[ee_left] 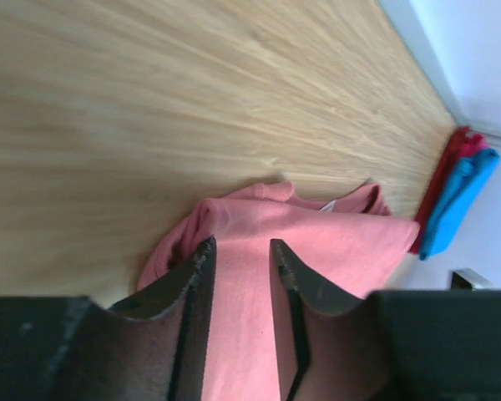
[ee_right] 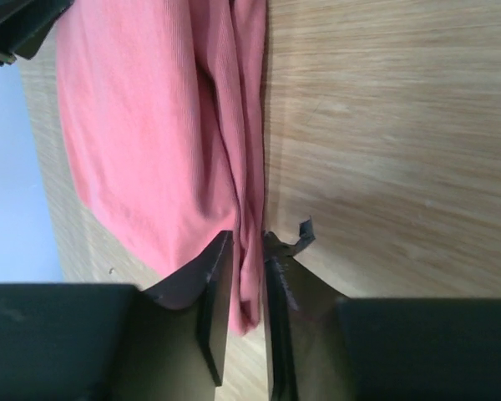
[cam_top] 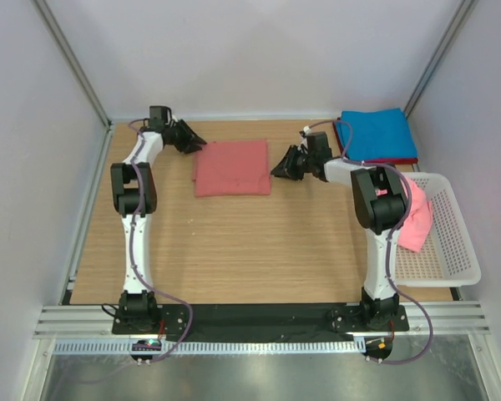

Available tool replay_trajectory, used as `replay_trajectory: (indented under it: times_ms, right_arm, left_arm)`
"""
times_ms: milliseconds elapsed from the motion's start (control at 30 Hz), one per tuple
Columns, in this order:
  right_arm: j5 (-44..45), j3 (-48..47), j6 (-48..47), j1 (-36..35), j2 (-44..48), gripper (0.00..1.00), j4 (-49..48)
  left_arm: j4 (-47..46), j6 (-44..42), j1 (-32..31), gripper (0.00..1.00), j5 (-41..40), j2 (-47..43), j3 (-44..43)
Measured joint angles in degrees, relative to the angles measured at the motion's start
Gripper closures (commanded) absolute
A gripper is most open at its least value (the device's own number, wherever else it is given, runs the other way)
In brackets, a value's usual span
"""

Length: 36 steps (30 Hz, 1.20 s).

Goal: Fold and stack the t-shirts
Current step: Fold the tshirt

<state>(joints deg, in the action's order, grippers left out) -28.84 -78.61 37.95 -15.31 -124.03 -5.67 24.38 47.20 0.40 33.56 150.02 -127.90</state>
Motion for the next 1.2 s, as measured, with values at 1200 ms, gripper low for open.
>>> replay_trajectory:
  times_ms: [1200]
  right_arm:
    - [-0.5,-8.0,-20.8,-5.2,1.3,0.57,31.5]
  left_arm:
    - [20.5,-20.7,-4.5,0.54,-14.6,-32.5,43.2]
